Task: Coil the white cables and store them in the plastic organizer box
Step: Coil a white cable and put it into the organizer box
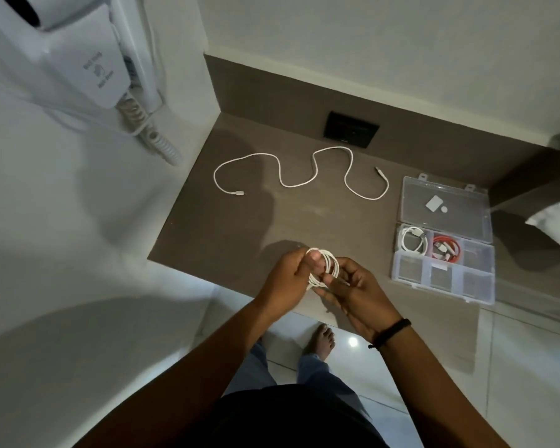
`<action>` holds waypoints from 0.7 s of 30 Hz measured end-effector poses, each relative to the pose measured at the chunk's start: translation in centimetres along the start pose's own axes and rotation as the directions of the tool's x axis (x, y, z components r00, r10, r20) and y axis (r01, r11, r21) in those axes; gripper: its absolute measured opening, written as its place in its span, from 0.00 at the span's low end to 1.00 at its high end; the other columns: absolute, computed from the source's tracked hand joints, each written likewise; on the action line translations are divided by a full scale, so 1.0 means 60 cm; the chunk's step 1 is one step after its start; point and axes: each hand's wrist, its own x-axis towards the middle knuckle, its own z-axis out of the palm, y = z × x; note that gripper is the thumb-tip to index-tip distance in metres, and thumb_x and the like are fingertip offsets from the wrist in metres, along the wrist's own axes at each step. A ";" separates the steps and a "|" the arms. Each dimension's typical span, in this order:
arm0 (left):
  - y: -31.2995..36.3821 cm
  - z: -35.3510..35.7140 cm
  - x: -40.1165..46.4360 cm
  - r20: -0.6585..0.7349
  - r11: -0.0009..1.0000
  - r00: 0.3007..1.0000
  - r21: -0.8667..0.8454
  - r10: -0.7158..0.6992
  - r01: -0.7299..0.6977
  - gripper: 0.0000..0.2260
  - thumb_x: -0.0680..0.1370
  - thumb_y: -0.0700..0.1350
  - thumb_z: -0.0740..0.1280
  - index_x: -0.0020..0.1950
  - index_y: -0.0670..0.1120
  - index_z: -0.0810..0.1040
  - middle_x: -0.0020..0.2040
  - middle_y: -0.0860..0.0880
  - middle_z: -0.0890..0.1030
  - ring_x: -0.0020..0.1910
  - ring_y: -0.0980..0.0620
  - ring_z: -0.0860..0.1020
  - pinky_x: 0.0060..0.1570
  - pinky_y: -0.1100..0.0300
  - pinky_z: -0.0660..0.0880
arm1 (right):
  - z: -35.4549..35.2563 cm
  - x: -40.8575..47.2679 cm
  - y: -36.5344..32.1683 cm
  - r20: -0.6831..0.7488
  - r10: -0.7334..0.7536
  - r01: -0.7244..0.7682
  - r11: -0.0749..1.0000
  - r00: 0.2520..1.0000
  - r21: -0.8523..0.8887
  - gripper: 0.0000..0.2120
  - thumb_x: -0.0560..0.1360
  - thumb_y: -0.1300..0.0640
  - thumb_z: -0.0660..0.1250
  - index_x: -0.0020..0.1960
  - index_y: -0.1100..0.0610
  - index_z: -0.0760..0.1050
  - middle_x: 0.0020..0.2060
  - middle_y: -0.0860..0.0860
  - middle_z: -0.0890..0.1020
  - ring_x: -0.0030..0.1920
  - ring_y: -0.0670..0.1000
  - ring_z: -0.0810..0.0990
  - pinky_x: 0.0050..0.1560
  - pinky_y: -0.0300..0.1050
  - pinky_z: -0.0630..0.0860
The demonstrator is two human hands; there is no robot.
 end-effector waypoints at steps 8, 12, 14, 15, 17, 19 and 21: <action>0.011 0.095 0.048 -0.025 0.995 0.999 -0.095 -0.020 0.017 0.08 0.79 0.39 0.73 0.57 0.42 0.85 0.48 0.46 0.88 0.44 0.52 0.88 0.38 0.59 0.84 | -0.107 -0.030 -0.003 -0.336 -0.253 0.193 0.960 0.907 -0.203 0.13 0.74 0.67 0.71 0.58 0.59 0.78 0.48 0.56 0.87 0.49 0.57 0.86 0.48 0.54 0.84; 0.029 0.197 0.104 0.081 0.984 0.993 -0.146 -0.089 0.100 0.08 0.77 0.37 0.74 0.56 0.37 0.86 0.49 0.37 0.88 0.44 0.46 0.86 0.43 0.52 0.86 | -0.206 -0.036 -0.014 -0.478 -0.380 0.222 0.908 0.792 -0.355 0.11 0.74 0.64 0.73 0.55 0.57 0.80 0.45 0.51 0.87 0.46 0.51 0.86 0.43 0.48 0.85; 0.032 0.245 0.131 0.122 0.967 0.982 -0.192 -0.145 0.167 0.09 0.78 0.35 0.73 0.58 0.36 0.85 0.50 0.36 0.87 0.44 0.47 0.84 0.44 0.55 0.85 | -0.256 -0.024 -0.019 -0.524 -0.439 0.174 0.861 0.730 -0.478 0.10 0.74 0.63 0.73 0.53 0.54 0.82 0.44 0.49 0.87 0.45 0.46 0.85 0.44 0.46 0.85; 0.032 0.268 0.144 0.137 0.958 0.976 -0.212 -0.168 0.194 0.09 0.78 0.35 0.72 0.58 0.35 0.84 0.51 0.36 0.86 0.42 0.48 0.84 0.44 0.56 0.85 | -0.277 -0.017 -0.020 -0.542 -0.455 0.156 0.847 0.707 -0.508 0.10 0.74 0.63 0.73 0.53 0.53 0.82 0.45 0.48 0.86 0.45 0.45 0.85 0.45 0.46 0.85; 0.021 0.304 0.170 0.097 0.965 0.980 -0.183 -0.174 0.189 0.09 0.77 0.34 0.73 0.57 0.34 0.84 0.51 0.34 0.86 0.40 0.48 0.84 0.46 0.49 0.86 | -0.310 0.003 -0.013 -0.555 -0.485 0.128 0.819 0.676 -0.560 0.08 0.75 0.62 0.72 0.53 0.53 0.81 0.45 0.48 0.86 0.45 0.45 0.84 0.48 0.48 0.84; 0.008 0.324 0.190 0.001 0.986 0.989 -0.083 -0.145 0.145 0.08 0.75 0.35 0.76 0.54 0.35 0.85 0.49 0.34 0.86 0.44 0.41 0.86 0.49 0.40 0.85 | -0.325 0.022 0.001 -0.549 -0.517 0.084 0.774 0.657 -0.628 0.06 0.77 0.59 0.71 0.53 0.52 0.80 0.45 0.48 0.85 0.46 0.44 0.83 0.51 0.46 0.82; -0.004 0.334 0.200 -0.055 0.995 0.994 0.028 -0.089 0.091 0.07 0.74 0.37 0.77 0.50 0.38 0.85 0.46 0.37 0.87 0.45 0.40 0.87 0.49 0.40 0.84 | -0.331 0.037 0.014 -0.549 -0.535 0.068 0.753 0.643 -0.654 0.06 0.77 0.57 0.71 0.52 0.48 0.79 0.43 0.44 0.84 0.45 0.41 0.82 0.50 0.40 0.80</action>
